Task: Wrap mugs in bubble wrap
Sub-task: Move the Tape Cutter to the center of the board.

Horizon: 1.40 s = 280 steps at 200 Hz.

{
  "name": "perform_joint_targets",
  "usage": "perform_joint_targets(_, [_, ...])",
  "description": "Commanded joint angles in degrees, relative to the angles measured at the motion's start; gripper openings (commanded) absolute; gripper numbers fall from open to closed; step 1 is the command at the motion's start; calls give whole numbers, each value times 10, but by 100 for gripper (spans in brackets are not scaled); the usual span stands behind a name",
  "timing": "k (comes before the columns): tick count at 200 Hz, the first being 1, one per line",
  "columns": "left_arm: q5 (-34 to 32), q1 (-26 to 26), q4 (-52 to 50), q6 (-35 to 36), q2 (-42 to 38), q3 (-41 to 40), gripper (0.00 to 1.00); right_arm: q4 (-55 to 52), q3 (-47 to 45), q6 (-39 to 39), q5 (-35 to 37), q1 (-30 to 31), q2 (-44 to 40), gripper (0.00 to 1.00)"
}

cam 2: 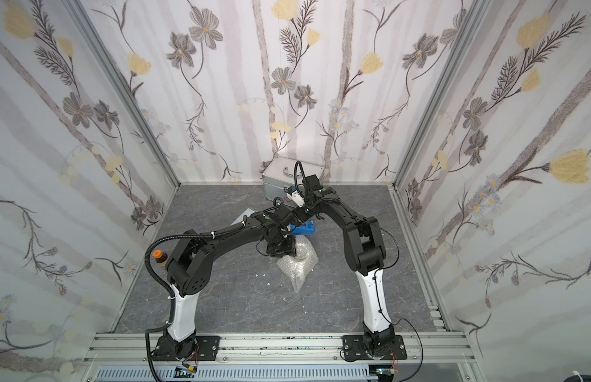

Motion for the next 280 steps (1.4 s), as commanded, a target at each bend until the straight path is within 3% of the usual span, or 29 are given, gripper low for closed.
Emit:
perform_joint_targets(1, [-8,3,-11,3,1,6,54,-4,20,-30,-1,2,23,100])
perform_joint_targets(68, [-7,4,-15,4,0,11,54,-6,77,-11,77,2,68,99])
perform_joint_targets(134, [-5,5,-14,5,2,14,54,-32,100,44,65,-3,76,78])
perform_joint_targets(160, [-4,4,-15,6,1,13,54,-45,86,56,59,-3,74,79])
perform_joint_targets(188, [-3,4,-13,6,2,13,54,-31,57,49,12,-2,53,91])
perform_joint_targets(216, [-6,4,-16,7,-3,12,54,-13,44,37,34,-1,47,97])
perform_joint_targets(280, [-4,4,-16,6,-3,15,54,-33,82,48,84,-2,81,85])
